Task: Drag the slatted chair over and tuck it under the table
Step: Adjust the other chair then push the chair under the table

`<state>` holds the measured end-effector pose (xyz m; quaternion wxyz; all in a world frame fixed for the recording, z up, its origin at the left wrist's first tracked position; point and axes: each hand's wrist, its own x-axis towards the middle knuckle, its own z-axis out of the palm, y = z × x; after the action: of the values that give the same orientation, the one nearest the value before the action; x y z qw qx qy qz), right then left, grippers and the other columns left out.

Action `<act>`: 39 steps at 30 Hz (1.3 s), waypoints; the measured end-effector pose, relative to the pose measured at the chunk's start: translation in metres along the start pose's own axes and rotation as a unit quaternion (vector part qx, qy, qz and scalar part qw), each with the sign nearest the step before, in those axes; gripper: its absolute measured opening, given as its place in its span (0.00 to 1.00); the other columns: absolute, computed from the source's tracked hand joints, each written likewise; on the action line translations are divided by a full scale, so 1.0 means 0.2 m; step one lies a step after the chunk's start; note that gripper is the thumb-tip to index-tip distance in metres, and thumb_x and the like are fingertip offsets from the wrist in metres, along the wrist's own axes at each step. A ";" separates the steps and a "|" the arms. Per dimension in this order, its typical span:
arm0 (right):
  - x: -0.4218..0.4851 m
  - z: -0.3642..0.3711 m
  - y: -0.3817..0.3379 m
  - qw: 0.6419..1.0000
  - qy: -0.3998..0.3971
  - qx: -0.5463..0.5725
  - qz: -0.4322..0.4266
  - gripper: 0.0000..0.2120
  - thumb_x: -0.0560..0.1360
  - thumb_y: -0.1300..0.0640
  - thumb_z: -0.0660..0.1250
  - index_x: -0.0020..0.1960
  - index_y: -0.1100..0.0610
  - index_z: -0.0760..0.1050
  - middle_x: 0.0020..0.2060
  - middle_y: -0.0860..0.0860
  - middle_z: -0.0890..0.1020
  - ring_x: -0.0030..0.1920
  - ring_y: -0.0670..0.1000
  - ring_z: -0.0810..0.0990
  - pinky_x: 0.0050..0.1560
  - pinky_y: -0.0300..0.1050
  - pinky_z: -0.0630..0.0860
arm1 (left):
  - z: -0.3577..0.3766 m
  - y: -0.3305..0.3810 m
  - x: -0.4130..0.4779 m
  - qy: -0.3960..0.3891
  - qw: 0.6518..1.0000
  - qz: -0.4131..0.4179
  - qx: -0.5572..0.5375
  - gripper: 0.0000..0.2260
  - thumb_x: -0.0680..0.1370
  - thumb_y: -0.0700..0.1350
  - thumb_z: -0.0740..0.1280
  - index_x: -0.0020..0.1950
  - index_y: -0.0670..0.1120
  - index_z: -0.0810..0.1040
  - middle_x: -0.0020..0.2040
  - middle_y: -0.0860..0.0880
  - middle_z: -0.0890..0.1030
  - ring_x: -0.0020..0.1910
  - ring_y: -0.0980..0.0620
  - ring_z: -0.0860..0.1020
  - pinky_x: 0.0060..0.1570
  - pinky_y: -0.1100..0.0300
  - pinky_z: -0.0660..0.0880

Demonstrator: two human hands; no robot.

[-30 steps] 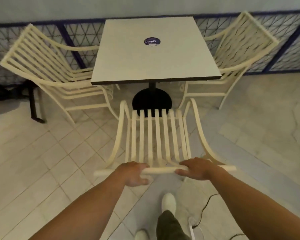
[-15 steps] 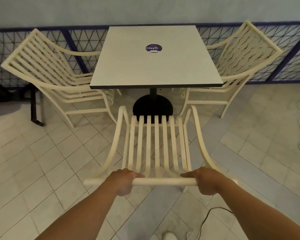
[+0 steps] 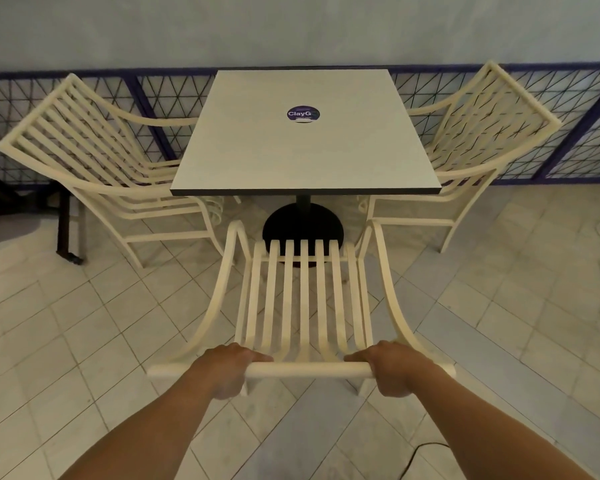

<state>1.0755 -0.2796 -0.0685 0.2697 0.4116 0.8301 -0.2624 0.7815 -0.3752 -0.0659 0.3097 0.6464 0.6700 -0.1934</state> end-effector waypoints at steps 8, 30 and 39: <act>0.11 -0.08 -0.01 1.000 0.002 0.001 0.014 0.34 0.74 0.62 0.68 0.74 0.38 0.65 0.59 0.47 0.78 0.54 0.51 0.78 0.59 0.48 0.76 | -0.10 -0.08 0.10 0.003 1.000 0.022 0.010 0.31 0.79 0.38 0.62 0.74 0.69 0.64 0.60 0.50 0.77 0.52 0.48 0.78 0.49 0.55 0.75; 0.24 -0.22 0.03 1.000 0.026 -0.007 0.010 0.34 0.74 0.62 0.69 0.74 0.38 0.66 0.54 0.46 0.77 0.47 0.46 0.72 0.56 0.44 0.73 | -0.23 -0.14 0.24 -0.002 1.000 0.018 0.012 0.35 0.78 0.35 0.63 0.75 0.68 0.63 0.59 0.49 0.75 0.48 0.49 0.75 0.47 0.56 0.73; 0.33 -0.29 0.03 1.000 0.020 -0.010 0.006 0.34 0.73 0.61 0.69 0.74 0.39 0.65 0.58 0.48 0.78 0.50 0.49 0.76 0.56 0.46 0.75 | -0.29 -0.21 0.31 0.000 1.000 0.007 0.006 0.36 0.78 0.35 0.62 0.74 0.71 0.62 0.53 0.52 0.71 0.45 0.51 0.73 0.44 0.58 0.71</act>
<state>1.0327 -0.2036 -0.0723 0.2582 0.4190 0.8355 -0.2443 0.7326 -0.2952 -0.0706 0.3072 0.6527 0.6643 -0.1958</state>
